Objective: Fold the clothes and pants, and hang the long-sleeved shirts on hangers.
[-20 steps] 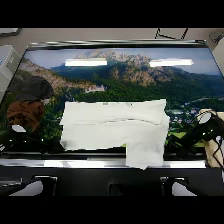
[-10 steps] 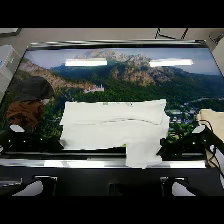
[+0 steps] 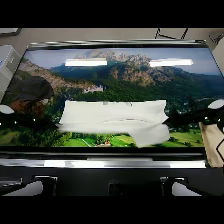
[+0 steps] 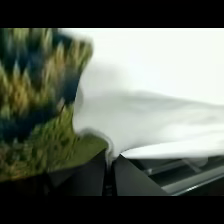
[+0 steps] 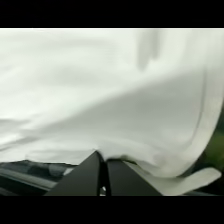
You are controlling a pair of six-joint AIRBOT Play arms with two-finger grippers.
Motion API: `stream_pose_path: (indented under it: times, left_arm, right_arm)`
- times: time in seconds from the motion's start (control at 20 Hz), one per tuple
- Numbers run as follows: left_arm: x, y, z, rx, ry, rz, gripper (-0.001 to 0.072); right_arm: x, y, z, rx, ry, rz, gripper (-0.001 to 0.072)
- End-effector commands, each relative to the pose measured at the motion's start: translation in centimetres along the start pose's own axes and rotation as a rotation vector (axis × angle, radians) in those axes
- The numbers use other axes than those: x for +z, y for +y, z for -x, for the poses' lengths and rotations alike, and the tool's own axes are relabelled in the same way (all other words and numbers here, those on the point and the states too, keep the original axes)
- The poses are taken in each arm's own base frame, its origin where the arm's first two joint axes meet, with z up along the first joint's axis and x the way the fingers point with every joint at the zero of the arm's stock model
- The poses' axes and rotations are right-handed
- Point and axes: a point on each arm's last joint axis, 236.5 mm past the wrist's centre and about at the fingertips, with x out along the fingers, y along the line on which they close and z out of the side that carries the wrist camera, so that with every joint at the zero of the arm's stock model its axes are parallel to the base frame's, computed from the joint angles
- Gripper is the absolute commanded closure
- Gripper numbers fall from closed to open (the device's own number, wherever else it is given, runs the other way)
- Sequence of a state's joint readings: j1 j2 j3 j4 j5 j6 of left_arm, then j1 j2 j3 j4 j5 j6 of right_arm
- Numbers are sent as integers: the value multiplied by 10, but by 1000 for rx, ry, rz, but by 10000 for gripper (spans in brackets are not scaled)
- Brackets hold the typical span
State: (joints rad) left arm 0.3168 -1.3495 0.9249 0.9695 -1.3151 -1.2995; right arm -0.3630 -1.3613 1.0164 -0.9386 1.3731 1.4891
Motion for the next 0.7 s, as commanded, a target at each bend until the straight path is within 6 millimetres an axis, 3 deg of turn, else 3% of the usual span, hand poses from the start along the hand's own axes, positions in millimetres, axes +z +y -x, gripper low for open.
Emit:
stream_pose_path:
  times: [0.0,0.15,0.3,0.4,0.5,0.55,0.6,0.65]
  left_arm:
    - [64,-19,11,-1,-64,-10,687]
    - [118,-41,9,-24,-103,-32,687]
    - [160,-48,2,-30,-127,-21,687]
    - [168,-40,-16,-29,-96,15,687]
    - [161,-28,-40,-32,-30,56,686]
    - [155,-25,-48,-43,8,77,637]
    - [151,-21,-48,-44,32,85,414]
    - [147,-19,-43,-48,44,85,159]
  right_arm:
    - [71,35,21,72,-137,-19,671]
    - [116,52,3,92,-205,-26,670]
    - [147,50,-32,92,-251,-78,670]
    - [148,41,-55,88,-214,-110,670]
    - [141,34,-72,81,-160,-128,669]
    - [136,33,-73,79,-136,-128,669]
    - [134,34,-68,83,-122,-112,639]
    - [130,37,-59,94,-100,-79,478]
